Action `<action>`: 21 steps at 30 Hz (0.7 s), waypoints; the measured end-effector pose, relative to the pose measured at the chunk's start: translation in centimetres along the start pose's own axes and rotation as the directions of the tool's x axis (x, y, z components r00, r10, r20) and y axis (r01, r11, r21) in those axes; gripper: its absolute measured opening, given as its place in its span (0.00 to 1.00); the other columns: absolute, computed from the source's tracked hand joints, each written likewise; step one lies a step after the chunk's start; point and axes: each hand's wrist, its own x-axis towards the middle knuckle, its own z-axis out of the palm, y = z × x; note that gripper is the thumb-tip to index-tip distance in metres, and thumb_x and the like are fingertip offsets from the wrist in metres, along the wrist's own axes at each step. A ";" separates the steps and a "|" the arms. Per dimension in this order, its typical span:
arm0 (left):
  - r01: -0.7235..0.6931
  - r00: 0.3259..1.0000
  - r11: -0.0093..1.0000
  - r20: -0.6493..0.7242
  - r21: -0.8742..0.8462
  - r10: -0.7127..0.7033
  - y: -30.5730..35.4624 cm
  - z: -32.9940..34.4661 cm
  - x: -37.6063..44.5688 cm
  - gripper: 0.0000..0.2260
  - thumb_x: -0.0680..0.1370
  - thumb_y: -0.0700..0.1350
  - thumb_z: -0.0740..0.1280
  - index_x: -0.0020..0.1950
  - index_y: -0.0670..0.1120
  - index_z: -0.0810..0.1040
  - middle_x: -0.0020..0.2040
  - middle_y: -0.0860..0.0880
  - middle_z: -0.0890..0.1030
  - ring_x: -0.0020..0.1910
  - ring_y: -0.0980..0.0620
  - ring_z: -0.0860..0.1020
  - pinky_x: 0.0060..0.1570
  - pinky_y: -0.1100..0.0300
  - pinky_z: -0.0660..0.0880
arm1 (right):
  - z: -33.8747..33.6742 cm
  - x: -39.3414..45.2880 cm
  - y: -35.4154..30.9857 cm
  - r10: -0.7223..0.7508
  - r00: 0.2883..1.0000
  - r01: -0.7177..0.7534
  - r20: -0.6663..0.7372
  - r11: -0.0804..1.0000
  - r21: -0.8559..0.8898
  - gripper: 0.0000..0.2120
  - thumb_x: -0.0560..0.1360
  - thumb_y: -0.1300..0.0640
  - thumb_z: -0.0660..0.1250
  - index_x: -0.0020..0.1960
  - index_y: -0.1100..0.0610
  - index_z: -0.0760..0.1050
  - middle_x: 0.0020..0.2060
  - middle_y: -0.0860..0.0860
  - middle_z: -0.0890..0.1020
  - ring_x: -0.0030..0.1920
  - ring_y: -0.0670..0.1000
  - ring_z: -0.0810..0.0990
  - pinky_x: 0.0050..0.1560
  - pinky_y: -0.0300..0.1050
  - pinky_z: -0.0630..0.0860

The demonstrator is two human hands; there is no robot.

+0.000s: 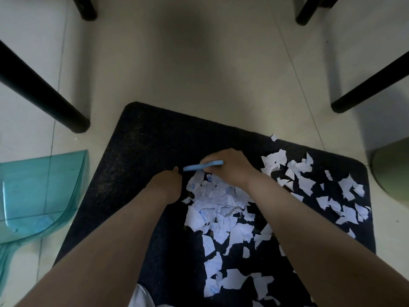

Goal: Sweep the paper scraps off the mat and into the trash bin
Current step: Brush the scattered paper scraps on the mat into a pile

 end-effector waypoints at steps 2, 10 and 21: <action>-0.010 1.000 1.000 -0.011 -0.013 0.010 -0.1 0.1 -0.1 0.25 0.83 0.39 0.53 0.79 0.42 0.49 0.80 0.45 0.45 0.76 0.45 0.58 0.75 0.54 0.59 | -0.3 -1.2 0.5 0.006 0.999 -0.006 0.035 1.000 -0.014 0.09 0.75 0.55 0.69 0.54 0.48 0.81 0.50 0.46 0.84 0.50 0.45 0.81 0.53 0.37 0.75; 0.018 1.000 1.000 -0.017 -0.021 -0.018 0.7 0.1 0.5 0.23 0.82 0.41 0.56 0.77 0.42 0.56 0.77 0.43 0.56 0.74 0.46 0.63 0.72 0.55 0.64 | -3.7 -4.8 3.2 0.071 0.968 0.012 -0.239 0.943 0.332 0.08 0.74 0.56 0.71 0.46 0.42 0.80 0.43 0.41 0.84 0.41 0.37 0.80 0.44 0.33 0.75; -0.119 0.993 0.987 0.005 0.106 0.120 6.5 -7.7 3.8 0.18 0.81 0.41 0.60 0.71 0.41 0.68 0.70 0.42 0.69 0.65 0.46 0.72 0.65 0.54 0.72 | -7.6 -5.8 9.9 0.270 0.814 -0.088 -0.514 0.932 0.351 0.10 0.76 0.57 0.68 0.57 0.54 0.80 0.50 0.47 0.82 0.49 0.43 0.77 0.44 0.24 0.69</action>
